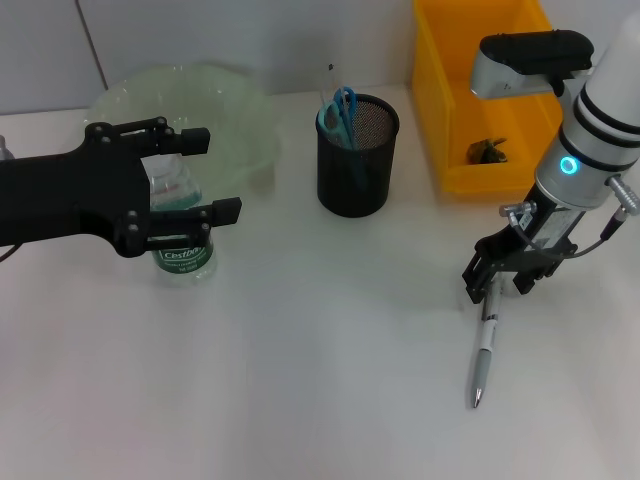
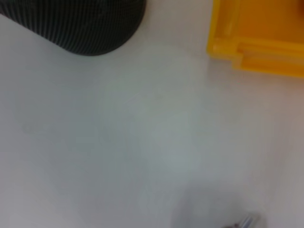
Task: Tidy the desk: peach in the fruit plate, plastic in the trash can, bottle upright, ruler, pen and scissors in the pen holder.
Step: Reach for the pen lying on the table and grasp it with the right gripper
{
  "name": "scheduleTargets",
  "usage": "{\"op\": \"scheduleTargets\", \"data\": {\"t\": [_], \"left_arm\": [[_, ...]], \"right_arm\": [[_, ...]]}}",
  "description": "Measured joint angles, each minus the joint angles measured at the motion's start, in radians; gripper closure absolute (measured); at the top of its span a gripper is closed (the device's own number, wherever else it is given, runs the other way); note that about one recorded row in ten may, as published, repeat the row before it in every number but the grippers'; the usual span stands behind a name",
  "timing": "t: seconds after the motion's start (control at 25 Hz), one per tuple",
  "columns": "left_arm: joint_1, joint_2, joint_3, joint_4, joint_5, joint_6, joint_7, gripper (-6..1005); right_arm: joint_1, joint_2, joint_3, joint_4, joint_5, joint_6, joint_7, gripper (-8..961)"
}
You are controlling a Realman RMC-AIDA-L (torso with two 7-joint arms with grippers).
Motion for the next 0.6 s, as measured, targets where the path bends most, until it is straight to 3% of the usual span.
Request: {"op": "scheduleTargets", "data": {"t": [0.6], "left_arm": [[0.001,0.0,0.0,0.0,0.0,0.0,0.007,216]], "right_arm": [[0.0,0.002,-0.025,0.028,0.0,0.009,-0.001,318]]}}
